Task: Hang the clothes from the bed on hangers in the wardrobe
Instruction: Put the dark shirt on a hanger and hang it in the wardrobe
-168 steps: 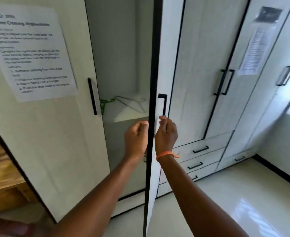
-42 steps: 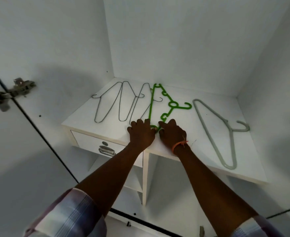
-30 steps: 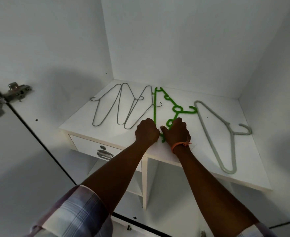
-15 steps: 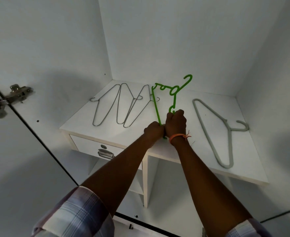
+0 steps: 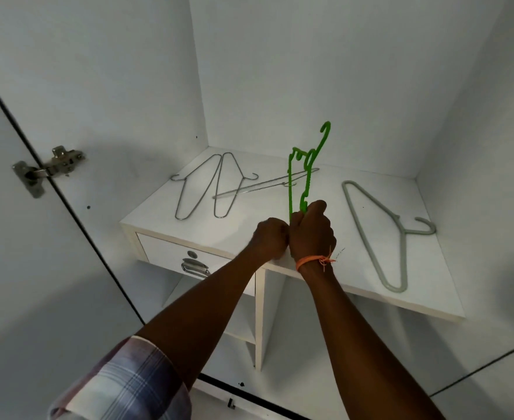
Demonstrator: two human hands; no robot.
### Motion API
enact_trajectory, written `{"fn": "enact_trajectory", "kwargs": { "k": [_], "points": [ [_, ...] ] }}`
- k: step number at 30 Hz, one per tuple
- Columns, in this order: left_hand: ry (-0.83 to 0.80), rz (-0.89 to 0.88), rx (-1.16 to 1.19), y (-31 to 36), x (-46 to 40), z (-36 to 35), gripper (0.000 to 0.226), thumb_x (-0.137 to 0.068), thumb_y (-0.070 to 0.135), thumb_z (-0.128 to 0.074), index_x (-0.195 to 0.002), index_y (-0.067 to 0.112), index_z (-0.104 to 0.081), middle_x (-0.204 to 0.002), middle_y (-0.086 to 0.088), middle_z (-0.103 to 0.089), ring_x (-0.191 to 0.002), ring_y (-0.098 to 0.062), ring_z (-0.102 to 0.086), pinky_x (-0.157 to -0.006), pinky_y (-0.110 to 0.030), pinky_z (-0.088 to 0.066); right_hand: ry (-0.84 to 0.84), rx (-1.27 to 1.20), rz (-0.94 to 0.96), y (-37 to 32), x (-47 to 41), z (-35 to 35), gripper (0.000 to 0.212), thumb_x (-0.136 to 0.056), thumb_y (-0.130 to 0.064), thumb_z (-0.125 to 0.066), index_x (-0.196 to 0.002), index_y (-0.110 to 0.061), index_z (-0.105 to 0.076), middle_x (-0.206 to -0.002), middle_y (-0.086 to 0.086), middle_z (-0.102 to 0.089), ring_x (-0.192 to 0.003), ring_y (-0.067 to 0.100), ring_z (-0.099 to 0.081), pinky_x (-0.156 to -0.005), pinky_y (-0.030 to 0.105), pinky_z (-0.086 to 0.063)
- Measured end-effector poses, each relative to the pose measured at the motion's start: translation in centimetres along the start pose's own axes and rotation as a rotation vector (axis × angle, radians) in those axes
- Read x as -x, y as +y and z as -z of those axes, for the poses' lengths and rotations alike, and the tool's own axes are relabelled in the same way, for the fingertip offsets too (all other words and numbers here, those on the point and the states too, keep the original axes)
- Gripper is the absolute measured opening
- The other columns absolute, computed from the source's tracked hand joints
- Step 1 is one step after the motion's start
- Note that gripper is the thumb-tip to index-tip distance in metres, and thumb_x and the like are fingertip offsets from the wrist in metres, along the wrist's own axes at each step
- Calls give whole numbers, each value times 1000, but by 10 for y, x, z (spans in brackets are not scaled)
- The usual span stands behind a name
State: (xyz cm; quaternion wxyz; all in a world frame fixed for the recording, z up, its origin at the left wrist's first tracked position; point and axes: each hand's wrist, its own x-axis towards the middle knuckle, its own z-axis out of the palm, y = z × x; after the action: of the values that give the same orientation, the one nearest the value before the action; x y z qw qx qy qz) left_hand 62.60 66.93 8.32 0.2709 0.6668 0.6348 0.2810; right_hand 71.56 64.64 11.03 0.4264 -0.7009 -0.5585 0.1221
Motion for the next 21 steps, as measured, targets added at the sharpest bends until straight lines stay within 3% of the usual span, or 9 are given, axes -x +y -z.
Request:
{"fn": "enact_trajectory", "kwargs": {
  "k": [1, 3, 5, 7, 10, 16, 18, 21],
  "points": [
    [129, -138, -222, -6, 0, 1, 21, -98, 18, -57, -109, 3, -67, -108, -17, -62, -91, -28, -64, -75, -33, -51, -5, -29, -7, 3, 2, 2, 17, -101, -22, -48, -110, -7, -47, -98, 11, -69, -74, 23, -63, -56, 25, -36],
    [257, -222, -429, -21, -3, 9, 36, -97, 21, -58, -130, 6, -54, -131, -15, -50, -101, -28, -60, -78, -36, -52, -11, -74, -1, 12, 6, 7, 13, -99, -19, -49, -105, -8, -48, -92, 9, -67, -69, 19, -57, -51, 23, -34],
    [280, -185, -618, -41, -15, 22, 63, -96, 14, -56, -151, 7, -26, -154, -18, -28, -107, -30, -59, -77, -37, -54, -17, -96, 36, 22, 10, 11, 9, -98, -18, -50, -100, -10, -48, -86, 8, -65, -68, 20, -58, -52, 24, -37],
    [286, -154, -796, -61, -29, 37, 78, -97, 9, -54, -157, 11, -4, -162, -20, -10, -104, -29, -61, -70, -35, -56, -23, -119, 81, 34, 13, 16, 7, -97, -16, -50, -96, -11, -46, -79, 3, -60, -65, 20, -57, -51, 24, -33],
    [254, -131, -883, -78, -49, 53, 82, -98, 15, -52, -157, 16, 5, -163, -20, -5, -105, -32, -60, -73, -39, -55, -13, -137, 155, 56, 14, 23, 7, -96, -14, -52, -94, -12, -46, -70, -3, -54, -56, 15, -50, -50, 25, -30],
    [158, -212, -697, -58, -89, 32, 71, -99, 23, -53, -158, 20, -13, -163, -16, -13, -123, -38, -53, -90, -47, -50, -36, -178, 242, 96, 6, 28, 5, -95, -12, -54, -95, -10, -49, -60, -5, -52, -49, 11, -51, -47, 30, -40],
    [192, -294, -624, -44, -100, 18, 57, -98, 20, -53, -152, 17, -32, -156, -13, -31, -114, -36, -58, -82, -44, -52, -39, -199, 247, 103, 4, 28, 5, -95, -10, -55, -94, -11, -50, -58, -6, -52, -47, 9, -49, -46, 25, -38],
    [285, -370, -614, -28, -112, 7, 27, -98, 13, -49, -124, 8, -54, -118, -14, -55, -91, -33, -62, -68, -41, -51, -44, -226, 237, 107, 0, 28, 6, -95, -11, -55, -93, -13, -50, -56, -7, -50, -45, 7, -47, -44, 23, -37]
  ]
}}
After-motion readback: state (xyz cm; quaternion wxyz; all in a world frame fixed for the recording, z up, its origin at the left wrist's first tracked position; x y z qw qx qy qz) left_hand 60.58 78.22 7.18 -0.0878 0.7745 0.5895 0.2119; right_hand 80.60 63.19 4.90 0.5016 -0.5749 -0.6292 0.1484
